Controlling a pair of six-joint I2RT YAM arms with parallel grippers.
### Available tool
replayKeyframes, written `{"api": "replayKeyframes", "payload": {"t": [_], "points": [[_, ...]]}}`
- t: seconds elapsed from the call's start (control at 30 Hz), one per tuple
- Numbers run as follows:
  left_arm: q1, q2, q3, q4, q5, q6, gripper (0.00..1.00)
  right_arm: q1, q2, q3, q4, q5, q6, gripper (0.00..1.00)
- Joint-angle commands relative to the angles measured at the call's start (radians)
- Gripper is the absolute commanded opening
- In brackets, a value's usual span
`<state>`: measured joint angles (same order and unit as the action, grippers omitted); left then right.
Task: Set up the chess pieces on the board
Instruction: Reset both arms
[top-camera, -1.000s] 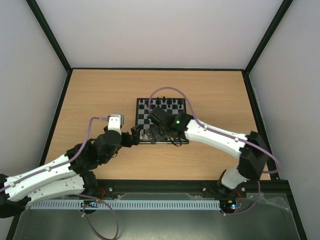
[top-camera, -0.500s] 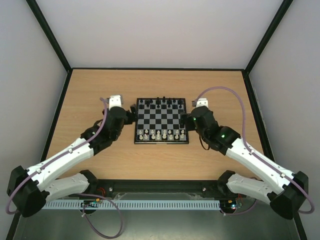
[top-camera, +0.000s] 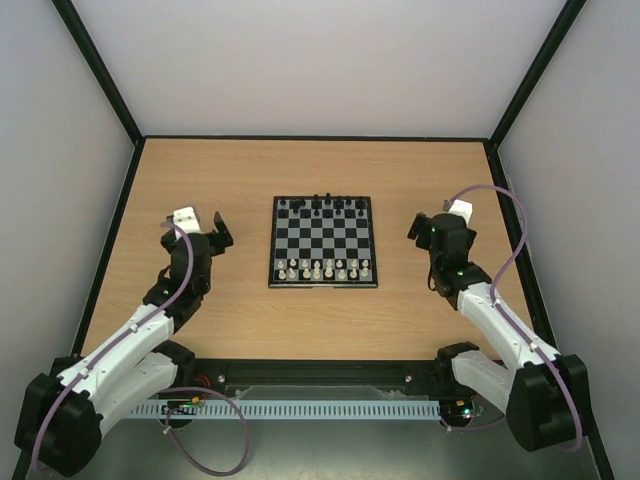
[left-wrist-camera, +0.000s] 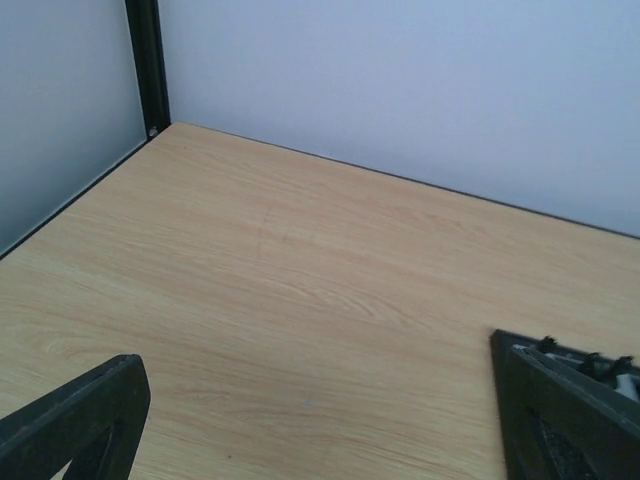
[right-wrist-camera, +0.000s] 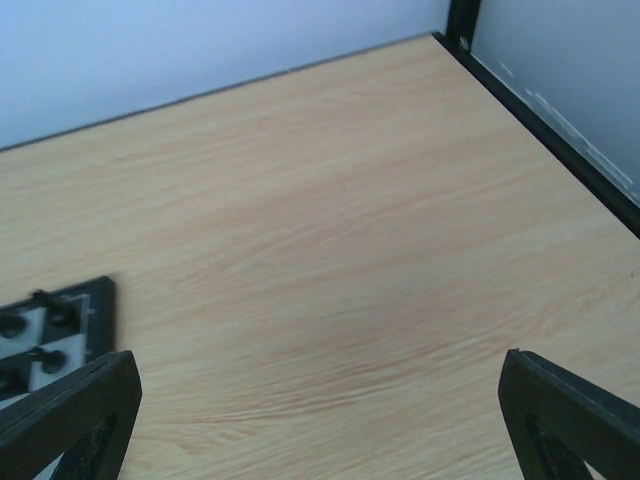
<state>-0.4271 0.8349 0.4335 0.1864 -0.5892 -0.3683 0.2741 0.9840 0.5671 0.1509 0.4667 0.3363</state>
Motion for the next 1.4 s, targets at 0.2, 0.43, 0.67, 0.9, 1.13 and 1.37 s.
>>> {"api": "replayKeyframes", "payload": {"t": [0.2, 0.43, 0.67, 0.9, 1.13, 1.37], "points": [[0.104, 0.201, -0.106, 0.358, 0.099, 0.103, 0.99, -0.039, 0.181, -0.113, 0.372, 0.067, -0.050, 0.99], [0.133, 0.372, -0.023, 0.407, 0.089, 0.162, 0.99, -0.085, 0.286, -0.166, 0.547, 0.150, -0.110, 0.99], [0.205, 0.322, -0.079, 0.482, 0.109, 0.185, 0.99, -0.128, 0.426, -0.172, 0.725, 0.132, -0.115, 0.99], [0.311, 0.368, -0.239, 0.760, 0.289, 0.257, 0.99, -0.148, 0.534, -0.196, 0.850, 0.149, -0.095, 0.99], [0.381, 0.575, -0.133, 0.833, 0.342, 0.282, 0.99, -0.153, 0.492, -0.296, 0.990, 0.040, -0.138, 0.99], [0.429, 0.665, -0.091, 0.846, 0.396, 0.255, 0.99, -0.153, 0.484, -0.329, 1.043, 0.009, -0.151, 0.99]]}}
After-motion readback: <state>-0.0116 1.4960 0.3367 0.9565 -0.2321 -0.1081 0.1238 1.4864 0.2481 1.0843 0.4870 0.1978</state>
